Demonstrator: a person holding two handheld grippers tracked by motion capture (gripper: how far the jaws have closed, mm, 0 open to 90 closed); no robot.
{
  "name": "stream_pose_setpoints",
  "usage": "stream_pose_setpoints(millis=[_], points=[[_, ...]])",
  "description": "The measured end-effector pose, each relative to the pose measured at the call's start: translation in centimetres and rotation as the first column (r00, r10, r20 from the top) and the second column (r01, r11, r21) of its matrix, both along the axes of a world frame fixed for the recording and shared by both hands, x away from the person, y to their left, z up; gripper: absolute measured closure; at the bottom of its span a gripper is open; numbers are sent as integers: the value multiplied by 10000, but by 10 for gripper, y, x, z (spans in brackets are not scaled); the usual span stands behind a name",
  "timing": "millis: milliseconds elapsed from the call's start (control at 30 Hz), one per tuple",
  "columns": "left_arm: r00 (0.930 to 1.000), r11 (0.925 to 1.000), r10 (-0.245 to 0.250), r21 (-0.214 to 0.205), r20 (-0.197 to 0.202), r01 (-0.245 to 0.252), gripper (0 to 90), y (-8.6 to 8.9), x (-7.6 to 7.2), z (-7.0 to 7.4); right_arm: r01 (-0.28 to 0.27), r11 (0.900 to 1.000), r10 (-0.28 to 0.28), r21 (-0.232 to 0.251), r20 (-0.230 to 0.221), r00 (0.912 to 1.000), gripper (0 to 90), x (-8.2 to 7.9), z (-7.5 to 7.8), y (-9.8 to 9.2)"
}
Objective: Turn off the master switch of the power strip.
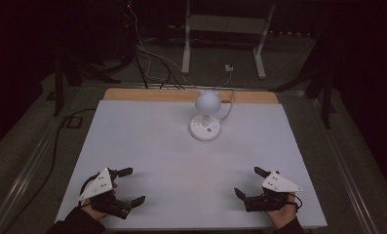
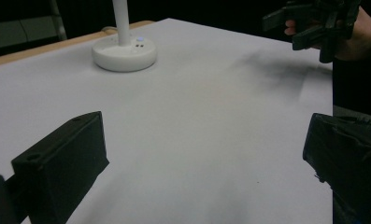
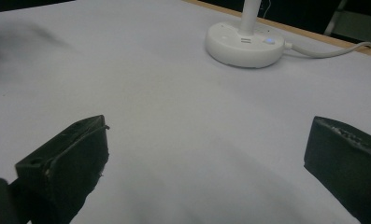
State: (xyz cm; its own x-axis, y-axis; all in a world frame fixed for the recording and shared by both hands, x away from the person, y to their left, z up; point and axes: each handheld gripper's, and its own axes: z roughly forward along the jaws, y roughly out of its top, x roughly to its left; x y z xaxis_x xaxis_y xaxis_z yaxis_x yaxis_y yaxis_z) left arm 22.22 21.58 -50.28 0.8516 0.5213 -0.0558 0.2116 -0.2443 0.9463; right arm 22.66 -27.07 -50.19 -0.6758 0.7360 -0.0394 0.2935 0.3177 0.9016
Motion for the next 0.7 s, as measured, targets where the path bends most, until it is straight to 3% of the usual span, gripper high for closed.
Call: stream_pose_setpoints(millis=[200,467,700], points=[[9999,9996,-164,245,32,163,3,-3,-1,0,-74,10000,74,9,4,10000,0,-2,0,1],[9998,9998,-162,148,61,162,3,-2,-1,1,-68,9993,58,-369,-260,9996,0,-2,-1,6],[9999,10000,-21,84,169,20,4,-2,-2,2,-76,9996,66,-281,-381,9993,0,-3,1,8]])
